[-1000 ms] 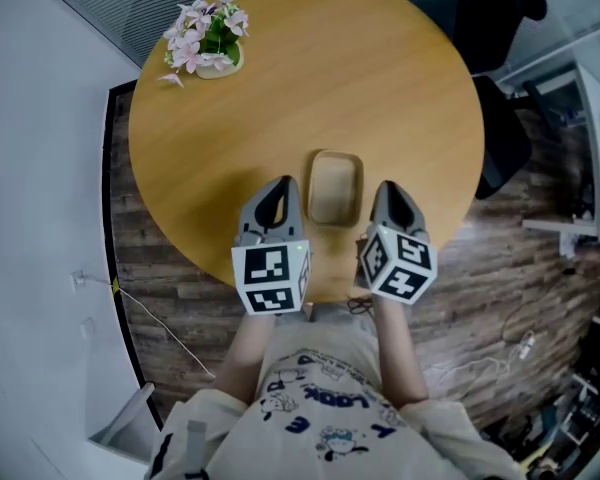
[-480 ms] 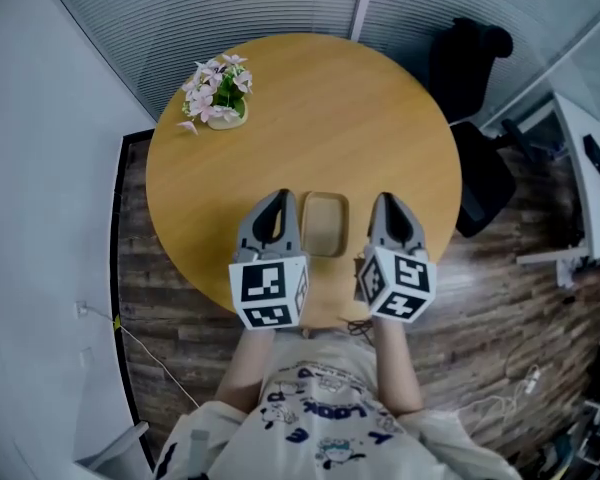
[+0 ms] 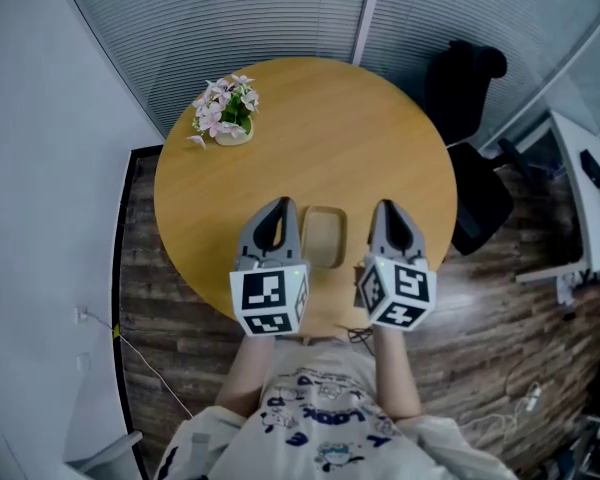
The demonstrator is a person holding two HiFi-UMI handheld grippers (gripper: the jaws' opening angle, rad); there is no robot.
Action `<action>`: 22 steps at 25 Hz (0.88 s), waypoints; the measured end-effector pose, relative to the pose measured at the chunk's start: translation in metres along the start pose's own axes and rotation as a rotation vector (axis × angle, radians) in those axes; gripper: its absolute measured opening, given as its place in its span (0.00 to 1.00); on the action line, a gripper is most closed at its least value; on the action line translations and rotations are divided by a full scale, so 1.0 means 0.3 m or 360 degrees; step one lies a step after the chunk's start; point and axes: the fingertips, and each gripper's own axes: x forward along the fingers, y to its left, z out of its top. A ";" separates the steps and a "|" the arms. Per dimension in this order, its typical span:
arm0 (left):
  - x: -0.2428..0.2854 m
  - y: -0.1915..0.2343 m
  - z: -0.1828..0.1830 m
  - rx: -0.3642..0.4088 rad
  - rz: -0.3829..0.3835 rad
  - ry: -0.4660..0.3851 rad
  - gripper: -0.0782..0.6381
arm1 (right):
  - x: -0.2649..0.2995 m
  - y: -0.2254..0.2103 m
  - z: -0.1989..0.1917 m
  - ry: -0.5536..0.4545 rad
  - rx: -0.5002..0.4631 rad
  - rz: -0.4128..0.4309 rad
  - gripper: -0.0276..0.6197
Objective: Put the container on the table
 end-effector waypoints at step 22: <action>-0.012 0.034 -0.003 -0.0014 0.0003 0.0007 0.11 | 0.016 0.055 -0.005 0.0002 -0.0025 0.0056 0.06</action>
